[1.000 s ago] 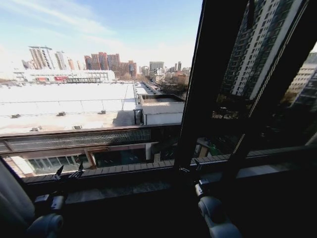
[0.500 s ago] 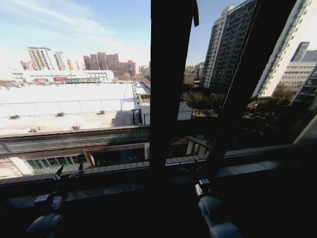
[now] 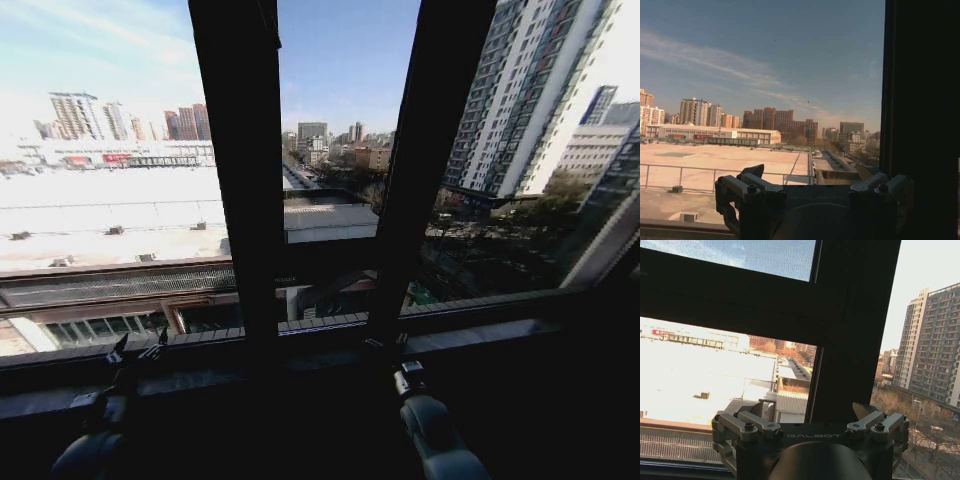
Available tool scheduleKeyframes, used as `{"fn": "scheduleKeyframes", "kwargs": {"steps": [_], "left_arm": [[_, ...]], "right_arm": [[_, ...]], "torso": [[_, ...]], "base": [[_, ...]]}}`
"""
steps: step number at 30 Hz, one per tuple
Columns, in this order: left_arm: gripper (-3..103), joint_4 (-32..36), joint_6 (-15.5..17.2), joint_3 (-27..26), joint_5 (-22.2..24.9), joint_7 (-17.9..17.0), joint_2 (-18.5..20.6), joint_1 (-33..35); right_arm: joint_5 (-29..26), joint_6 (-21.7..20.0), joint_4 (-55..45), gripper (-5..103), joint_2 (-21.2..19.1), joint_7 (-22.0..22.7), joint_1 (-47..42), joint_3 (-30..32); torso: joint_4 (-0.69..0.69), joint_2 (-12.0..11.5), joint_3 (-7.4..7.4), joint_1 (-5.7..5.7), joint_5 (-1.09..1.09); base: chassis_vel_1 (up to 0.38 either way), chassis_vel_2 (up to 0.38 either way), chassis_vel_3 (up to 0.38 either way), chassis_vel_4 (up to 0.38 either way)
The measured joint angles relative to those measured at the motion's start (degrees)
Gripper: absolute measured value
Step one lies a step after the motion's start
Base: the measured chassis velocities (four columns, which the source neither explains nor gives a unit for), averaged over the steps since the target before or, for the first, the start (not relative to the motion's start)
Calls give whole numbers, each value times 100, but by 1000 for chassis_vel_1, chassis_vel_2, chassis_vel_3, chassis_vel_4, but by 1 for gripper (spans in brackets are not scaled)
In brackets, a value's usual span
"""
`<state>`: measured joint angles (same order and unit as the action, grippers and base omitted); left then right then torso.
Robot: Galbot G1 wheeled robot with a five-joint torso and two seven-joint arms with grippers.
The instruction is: Open the curtains by pulling them apart, changing their state from closed to fully open.
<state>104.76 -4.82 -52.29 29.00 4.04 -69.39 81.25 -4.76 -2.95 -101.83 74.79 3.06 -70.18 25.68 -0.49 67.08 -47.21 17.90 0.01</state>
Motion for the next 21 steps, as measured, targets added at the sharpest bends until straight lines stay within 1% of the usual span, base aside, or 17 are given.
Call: {"fn": "scheduleKeyframes", "kwargs": {"steps": [21], "left_arm": [[100,0,0,0,0,0,0,0]], "right_arm": [[0,0,0,100,0,0,0,0]], "torso": [[-1,0,0,0,-1]], "base": [[-353,-352,348,361]]}}
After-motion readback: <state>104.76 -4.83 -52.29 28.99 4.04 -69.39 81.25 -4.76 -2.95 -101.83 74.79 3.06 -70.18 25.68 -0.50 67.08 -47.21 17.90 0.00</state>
